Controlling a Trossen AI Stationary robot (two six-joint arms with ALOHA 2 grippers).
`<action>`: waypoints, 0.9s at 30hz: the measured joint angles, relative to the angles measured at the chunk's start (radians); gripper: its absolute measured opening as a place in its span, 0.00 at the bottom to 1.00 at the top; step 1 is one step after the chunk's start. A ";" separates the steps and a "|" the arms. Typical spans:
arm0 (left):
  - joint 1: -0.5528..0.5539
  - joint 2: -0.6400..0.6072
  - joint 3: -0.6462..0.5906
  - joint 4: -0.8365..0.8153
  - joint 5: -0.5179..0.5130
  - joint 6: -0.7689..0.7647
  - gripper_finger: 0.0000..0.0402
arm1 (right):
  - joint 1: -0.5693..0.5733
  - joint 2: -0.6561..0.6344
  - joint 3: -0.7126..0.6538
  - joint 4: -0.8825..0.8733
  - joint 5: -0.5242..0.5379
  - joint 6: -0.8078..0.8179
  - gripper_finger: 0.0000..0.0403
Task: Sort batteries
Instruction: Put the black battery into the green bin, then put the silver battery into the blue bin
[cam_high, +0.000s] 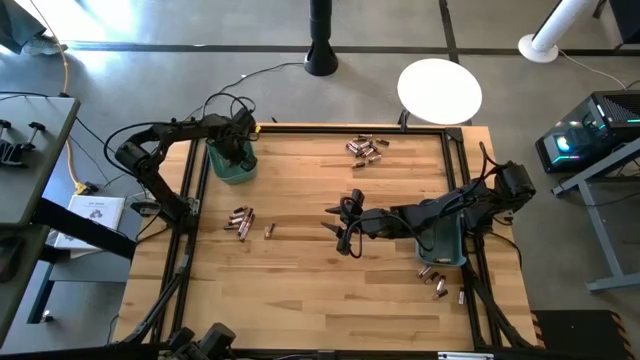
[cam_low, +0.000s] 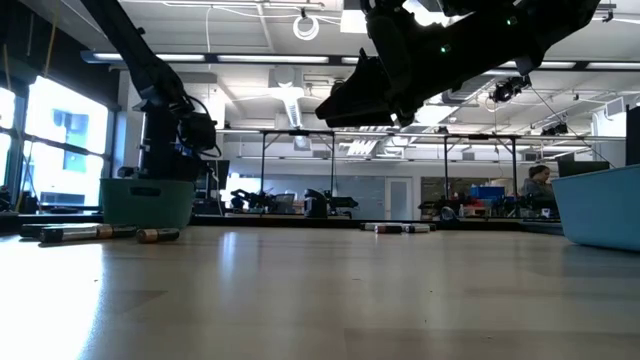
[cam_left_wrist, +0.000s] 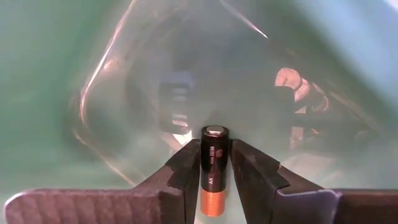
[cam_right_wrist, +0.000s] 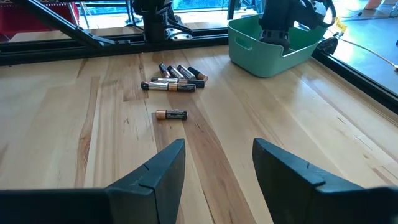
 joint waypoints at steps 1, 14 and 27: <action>0.000 0.000 0.003 -0.004 0.007 0.003 0.24 | 0.000 0.000 0.000 0.000 0.000 0.000 0.45; -0.001 0.000 0.155 -0.128 -0.062 -0.004 0.41 | 0.000 0.000 0.000 0.000 0.001 0.000 0.45; -0.118 -0.275 0.213 -0.074 -0.068 -0.001 0.41 | 0.000 -0.018 0.000 -0.049 0.088 -0.002 0.45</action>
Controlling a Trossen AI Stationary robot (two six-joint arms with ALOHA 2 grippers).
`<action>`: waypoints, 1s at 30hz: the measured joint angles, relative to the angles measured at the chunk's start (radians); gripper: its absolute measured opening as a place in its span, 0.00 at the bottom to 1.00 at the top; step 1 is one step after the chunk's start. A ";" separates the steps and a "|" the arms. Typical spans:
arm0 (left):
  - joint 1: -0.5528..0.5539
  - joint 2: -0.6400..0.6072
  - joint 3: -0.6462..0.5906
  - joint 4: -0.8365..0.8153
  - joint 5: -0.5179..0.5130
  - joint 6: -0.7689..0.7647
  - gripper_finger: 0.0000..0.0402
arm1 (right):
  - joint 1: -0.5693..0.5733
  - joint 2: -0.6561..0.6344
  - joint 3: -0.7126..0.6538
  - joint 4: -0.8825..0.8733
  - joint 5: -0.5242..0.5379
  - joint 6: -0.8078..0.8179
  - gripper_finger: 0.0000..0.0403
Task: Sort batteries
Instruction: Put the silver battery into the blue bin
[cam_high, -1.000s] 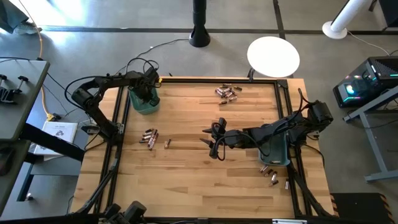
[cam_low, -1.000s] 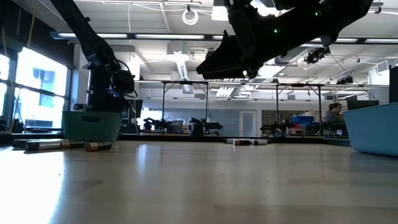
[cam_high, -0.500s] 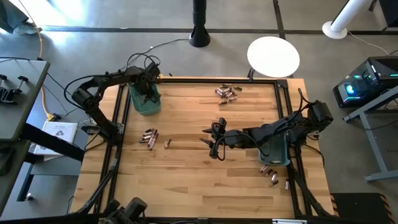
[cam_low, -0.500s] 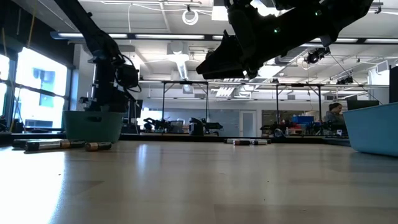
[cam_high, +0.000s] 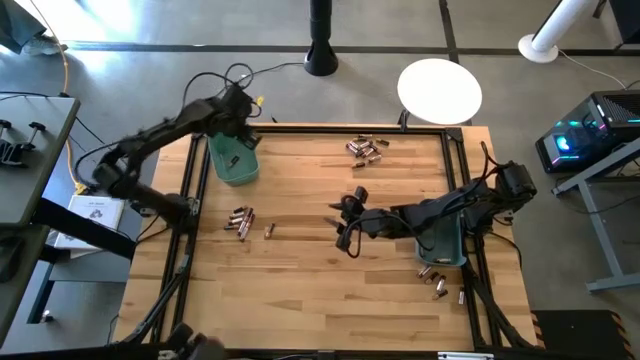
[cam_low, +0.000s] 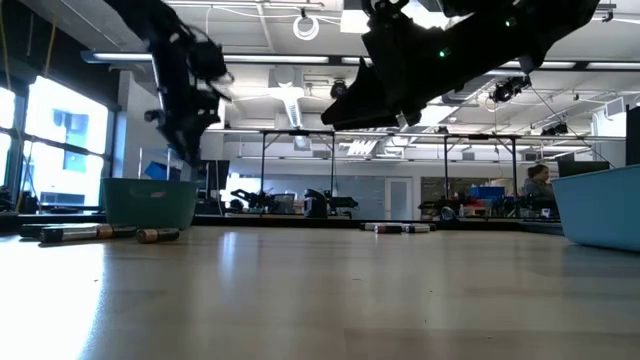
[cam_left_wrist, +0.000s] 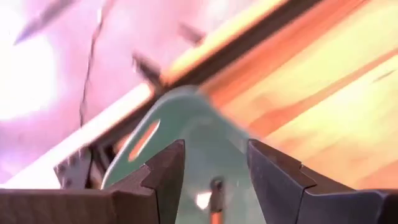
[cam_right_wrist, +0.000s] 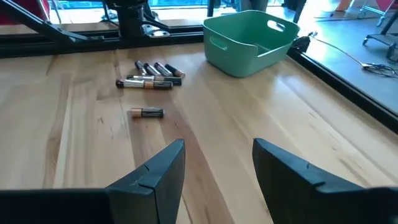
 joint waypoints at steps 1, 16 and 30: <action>-0.029 -0.039 -0.013 0.027 0.001 -0.004 0.41 | 0.000 -0.010 0.000 -0.015 0.002 0.000 0.45; -0.639 -0.349 -0.401 0.710 0.004 -0.067 0.41 | 0.056 -0.246 0.000 -0.321 0.020 0.010 0.45; -1.021 -0.183 -0.645 1.455 0.003 0.059 0.41 | 0.259 -0.238 0.000 -0.424 0.017 0.180 0.45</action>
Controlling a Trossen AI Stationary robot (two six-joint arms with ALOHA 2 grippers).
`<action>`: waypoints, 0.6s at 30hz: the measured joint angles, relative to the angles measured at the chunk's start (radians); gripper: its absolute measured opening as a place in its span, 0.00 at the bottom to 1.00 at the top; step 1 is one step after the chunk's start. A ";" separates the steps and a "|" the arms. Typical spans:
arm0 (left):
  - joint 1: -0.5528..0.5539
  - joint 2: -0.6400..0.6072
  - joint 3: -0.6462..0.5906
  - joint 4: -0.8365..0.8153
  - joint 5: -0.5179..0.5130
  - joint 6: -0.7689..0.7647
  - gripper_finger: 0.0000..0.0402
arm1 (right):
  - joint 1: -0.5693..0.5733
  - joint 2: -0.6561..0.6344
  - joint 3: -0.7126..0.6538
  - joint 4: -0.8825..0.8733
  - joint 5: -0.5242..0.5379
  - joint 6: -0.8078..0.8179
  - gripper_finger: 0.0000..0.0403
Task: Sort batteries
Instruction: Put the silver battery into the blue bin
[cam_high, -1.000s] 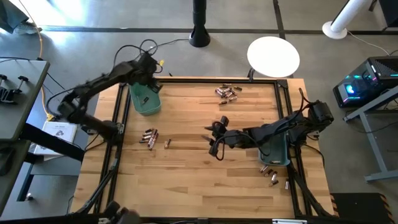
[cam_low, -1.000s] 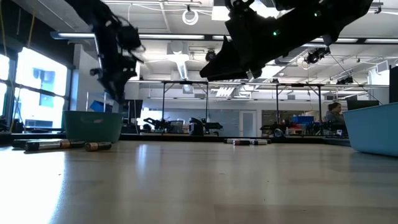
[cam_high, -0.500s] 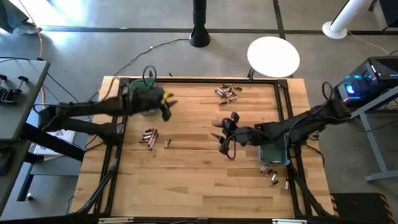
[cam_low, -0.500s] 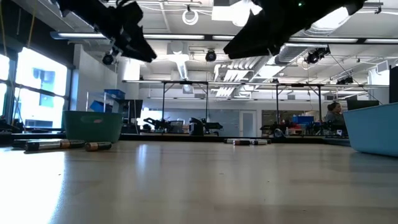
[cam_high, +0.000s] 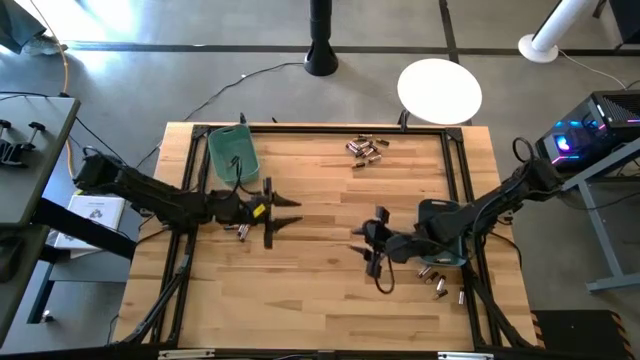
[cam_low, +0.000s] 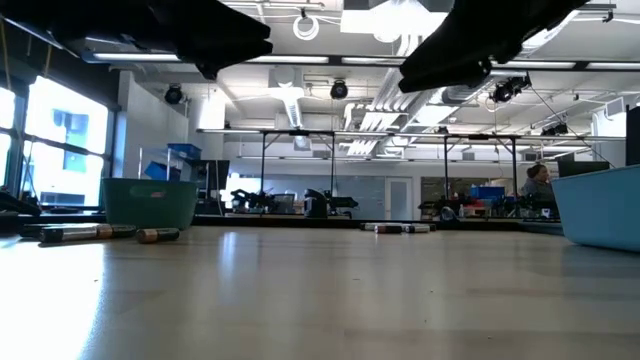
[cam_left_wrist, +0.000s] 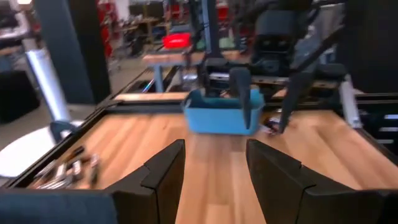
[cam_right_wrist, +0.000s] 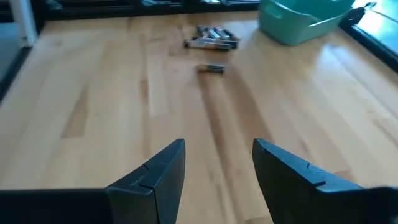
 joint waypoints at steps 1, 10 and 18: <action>-0.009 0.016 -0.001 0.012 0.000 0.005 0.41 | 0.016 0.000 0.000 -0.004 0.000 0.014 0.45; -0.024 0.088 -0.001 0.036 -0.010 -0.012 0.41 | 0.129 0.001 0.094 -0.240 -0.214 0.231 0.45; -0.013 0.096 -0.001 0.059 -0.055 -0.010 0.41 | 0.186 0.021 0.189 -0.572 -0.453 0.455 0.45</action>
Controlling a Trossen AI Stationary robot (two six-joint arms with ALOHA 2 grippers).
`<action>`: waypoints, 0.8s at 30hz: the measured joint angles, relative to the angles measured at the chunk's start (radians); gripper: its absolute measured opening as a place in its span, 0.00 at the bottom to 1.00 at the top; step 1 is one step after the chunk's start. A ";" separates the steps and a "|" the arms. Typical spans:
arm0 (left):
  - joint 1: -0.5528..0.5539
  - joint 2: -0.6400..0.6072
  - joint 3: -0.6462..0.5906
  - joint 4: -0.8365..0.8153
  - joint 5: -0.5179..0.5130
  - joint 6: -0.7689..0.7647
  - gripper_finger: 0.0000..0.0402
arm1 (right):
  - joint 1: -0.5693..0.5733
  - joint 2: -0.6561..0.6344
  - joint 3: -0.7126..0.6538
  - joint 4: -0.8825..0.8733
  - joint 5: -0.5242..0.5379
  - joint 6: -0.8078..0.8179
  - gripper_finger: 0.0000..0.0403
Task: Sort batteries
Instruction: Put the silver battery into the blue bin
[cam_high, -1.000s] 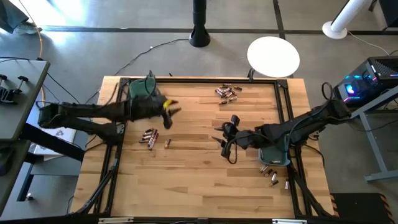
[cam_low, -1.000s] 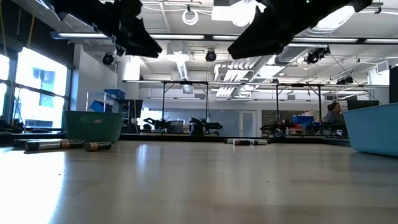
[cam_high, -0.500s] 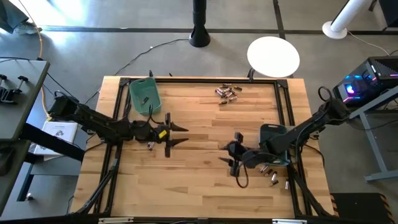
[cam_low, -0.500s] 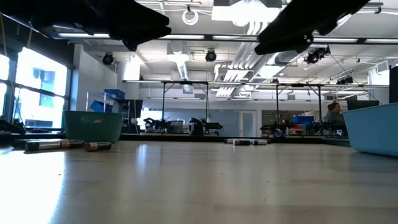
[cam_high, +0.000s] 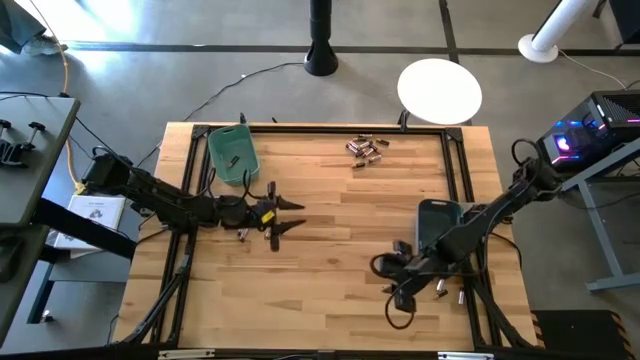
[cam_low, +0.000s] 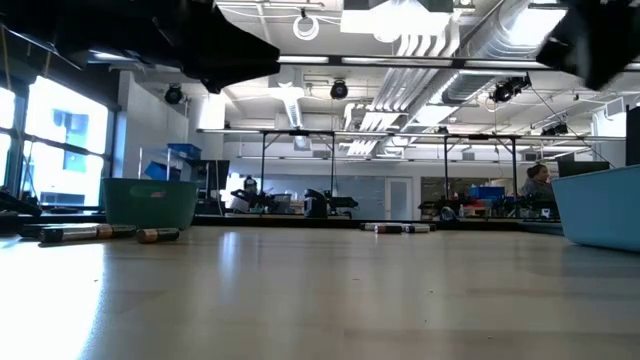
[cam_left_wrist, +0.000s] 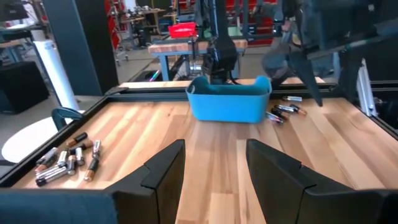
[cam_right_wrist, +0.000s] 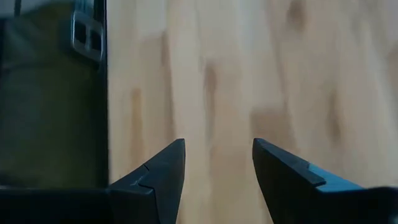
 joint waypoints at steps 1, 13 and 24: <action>0.000 0.000 0.000 0.003 0.000 0.002 0.41 | 0.006 0.000 -0.008 -0.003 -0.035 0.011 0.45; 0.007 0.000 0.000 0.006 0.000 0.012 0.41 | 0.028 0.027 -0.028 -0.217 -0.187 0.020 0.47; 0.013 0.000 0.000 0.007 0.000 0.019 0.41 | 0.078 0.201 -0.028 -0.368 -0.198 -0.240 0.52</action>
